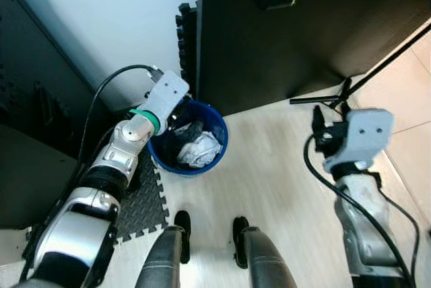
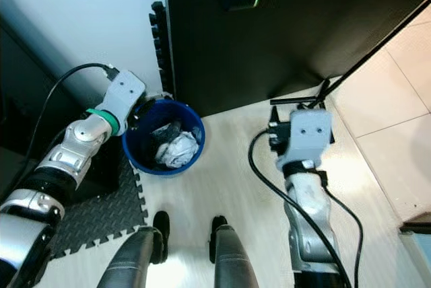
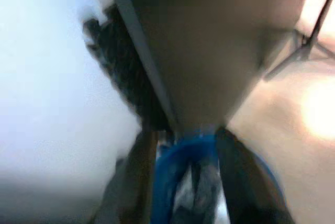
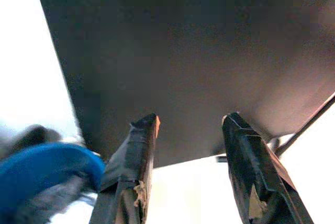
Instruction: Clean up the room
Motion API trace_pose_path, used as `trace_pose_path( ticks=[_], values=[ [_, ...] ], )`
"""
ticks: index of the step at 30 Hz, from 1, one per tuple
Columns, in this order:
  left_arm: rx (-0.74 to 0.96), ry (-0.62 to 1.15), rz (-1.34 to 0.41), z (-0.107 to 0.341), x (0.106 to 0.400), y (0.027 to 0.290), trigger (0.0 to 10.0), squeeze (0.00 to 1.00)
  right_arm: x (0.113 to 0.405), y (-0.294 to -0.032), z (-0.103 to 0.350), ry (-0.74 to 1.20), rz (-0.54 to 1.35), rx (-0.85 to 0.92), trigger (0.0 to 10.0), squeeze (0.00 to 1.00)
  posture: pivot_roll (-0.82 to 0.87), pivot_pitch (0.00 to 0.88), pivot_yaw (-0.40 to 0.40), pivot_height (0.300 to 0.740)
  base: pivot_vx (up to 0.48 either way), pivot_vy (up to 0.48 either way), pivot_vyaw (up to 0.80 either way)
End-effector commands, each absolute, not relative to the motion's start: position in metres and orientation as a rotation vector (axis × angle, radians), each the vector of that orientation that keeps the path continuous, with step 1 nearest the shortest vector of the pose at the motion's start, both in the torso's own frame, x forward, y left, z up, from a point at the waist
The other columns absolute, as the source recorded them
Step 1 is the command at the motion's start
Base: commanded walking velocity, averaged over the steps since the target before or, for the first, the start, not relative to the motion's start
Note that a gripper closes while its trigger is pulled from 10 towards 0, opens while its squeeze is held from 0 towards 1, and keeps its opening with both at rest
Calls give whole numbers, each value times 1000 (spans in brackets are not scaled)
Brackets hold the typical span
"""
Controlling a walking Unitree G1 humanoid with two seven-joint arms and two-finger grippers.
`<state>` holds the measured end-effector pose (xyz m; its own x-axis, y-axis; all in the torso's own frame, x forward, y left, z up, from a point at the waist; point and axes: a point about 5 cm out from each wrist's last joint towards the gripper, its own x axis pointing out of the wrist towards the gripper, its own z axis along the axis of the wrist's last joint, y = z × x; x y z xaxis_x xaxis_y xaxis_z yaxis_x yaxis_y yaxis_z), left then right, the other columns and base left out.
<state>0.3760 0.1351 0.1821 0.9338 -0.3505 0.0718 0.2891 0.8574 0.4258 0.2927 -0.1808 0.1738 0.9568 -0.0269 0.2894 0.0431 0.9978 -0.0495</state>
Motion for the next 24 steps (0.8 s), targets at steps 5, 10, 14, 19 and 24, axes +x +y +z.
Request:
trace_pose_path(
  ticks=[5, 10, 14, 19, 24],
  values=[
    [312, -206, -355, 188, 358, 129, 10000, 0, 293, -169, 163, -265, 25, 19, 10000, 0, -16, 230, 52, 740, 0, 0, 0],
    [122, -210, -249, 185, 332, 133, 10000, 0, 297, -148, 151, -236, 80, 129, 10000, 0, 29, 144, 55, 740, 0, 0, 0],
    [65, -151, -183, 169, 332, 138, 10000, 0, 300, -147, 146, -215, 66, 163, 10000, 0, 25, 132, 55, 740, 0, 0, 0],
    [78, -117, -77, 159, 340, 143, 10000, 0, 304, -142, 136, -177, 95, 193, 10000, 0, 14, 93, 35, 740, 0, 0, 0],
    [88, -75, -1, 157, 340, 147, 10000, 0, 306, -140, 129, -160, 113, 200, 10000, 0, 16, 74, 27, 740, 0, 0, 0]
  ],
)
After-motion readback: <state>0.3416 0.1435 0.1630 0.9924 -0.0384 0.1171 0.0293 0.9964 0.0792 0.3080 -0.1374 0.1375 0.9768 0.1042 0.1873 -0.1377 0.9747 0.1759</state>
